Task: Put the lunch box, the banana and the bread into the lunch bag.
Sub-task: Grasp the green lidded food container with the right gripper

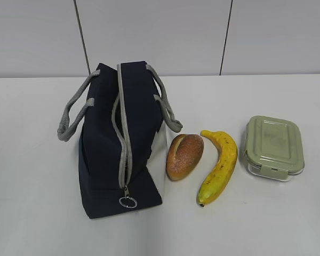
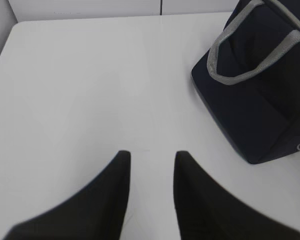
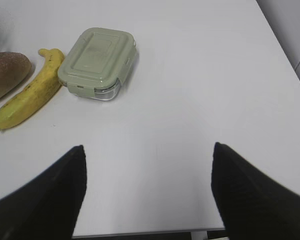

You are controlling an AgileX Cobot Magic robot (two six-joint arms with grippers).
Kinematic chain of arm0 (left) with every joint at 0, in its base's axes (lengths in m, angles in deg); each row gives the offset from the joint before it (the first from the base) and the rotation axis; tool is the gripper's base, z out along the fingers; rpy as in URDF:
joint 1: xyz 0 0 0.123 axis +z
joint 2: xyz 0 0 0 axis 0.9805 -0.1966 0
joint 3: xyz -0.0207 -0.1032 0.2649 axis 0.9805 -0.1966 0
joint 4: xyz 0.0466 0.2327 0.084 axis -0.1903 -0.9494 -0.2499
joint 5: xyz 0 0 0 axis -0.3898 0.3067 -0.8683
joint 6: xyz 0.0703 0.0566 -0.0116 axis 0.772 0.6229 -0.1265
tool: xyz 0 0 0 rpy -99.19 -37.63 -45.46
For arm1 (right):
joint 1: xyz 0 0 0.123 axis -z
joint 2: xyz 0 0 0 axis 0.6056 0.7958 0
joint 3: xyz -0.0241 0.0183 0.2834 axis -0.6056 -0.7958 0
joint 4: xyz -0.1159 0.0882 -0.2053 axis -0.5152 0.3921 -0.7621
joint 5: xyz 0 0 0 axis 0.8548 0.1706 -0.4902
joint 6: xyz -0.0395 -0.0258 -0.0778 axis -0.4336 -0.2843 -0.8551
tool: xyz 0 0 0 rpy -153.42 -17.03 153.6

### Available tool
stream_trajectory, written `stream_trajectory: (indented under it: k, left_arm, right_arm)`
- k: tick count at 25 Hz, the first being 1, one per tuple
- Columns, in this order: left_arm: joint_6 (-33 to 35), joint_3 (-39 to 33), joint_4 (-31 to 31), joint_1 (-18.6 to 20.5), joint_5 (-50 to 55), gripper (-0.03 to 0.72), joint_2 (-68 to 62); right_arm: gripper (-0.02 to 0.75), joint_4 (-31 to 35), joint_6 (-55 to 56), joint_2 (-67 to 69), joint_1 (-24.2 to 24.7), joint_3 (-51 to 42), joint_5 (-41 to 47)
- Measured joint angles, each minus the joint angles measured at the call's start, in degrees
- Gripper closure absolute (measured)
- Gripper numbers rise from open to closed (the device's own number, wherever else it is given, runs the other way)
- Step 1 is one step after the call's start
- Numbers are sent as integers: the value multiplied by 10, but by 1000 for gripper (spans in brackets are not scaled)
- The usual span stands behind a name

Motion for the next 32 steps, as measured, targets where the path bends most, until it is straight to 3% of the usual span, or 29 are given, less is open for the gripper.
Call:
stream_trajectory:
  k: [11,21,25,32]
  left_arm:
    - [0,140,89,0,14,449,-317]
    - [0,245,194,-8,-32,445,-500]
    - [0,292,200,-47,-40,433,-564]
    - [0,371,202,-151,-43,429,-677]
  right_arm:
    - [161,0,0,0,0,0,0]
    - [161,0,0,0,0,0,0]
    - [161,0,0,0,0,0,0]
    - [162,0,0,0,0,0,0]
